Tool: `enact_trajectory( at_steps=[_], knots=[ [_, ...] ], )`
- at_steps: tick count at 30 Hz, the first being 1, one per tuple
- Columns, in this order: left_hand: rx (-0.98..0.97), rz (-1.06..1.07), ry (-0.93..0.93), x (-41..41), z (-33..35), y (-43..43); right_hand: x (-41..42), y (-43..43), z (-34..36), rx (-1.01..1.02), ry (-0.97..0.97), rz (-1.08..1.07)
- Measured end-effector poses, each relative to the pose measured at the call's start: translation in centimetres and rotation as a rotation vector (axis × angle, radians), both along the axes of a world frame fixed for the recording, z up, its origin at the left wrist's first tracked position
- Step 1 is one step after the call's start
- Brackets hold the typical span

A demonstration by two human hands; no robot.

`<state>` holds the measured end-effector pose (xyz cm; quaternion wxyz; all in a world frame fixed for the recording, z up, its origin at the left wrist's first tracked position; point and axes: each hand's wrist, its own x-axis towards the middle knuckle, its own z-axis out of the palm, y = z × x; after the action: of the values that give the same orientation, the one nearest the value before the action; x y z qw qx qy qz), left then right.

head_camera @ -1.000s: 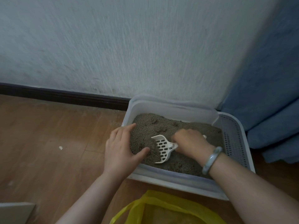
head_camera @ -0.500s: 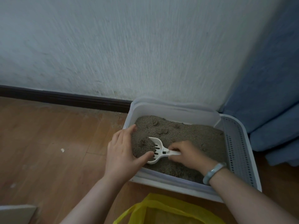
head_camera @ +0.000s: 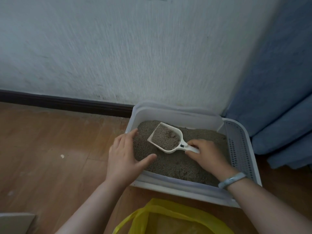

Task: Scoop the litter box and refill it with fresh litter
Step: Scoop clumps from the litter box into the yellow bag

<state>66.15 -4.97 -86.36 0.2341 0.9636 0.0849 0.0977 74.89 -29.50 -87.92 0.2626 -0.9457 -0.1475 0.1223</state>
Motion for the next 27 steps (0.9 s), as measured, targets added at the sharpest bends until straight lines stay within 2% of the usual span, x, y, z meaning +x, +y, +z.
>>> enact_trajectory(
  at_steps=[27],
  knots=[
    [0.013, -0.063, -0.006, -0.4, 0.0, 0.3, -2.4, -1.0, 2.8, 0.003, 0.029, -0.02]
  ],
)
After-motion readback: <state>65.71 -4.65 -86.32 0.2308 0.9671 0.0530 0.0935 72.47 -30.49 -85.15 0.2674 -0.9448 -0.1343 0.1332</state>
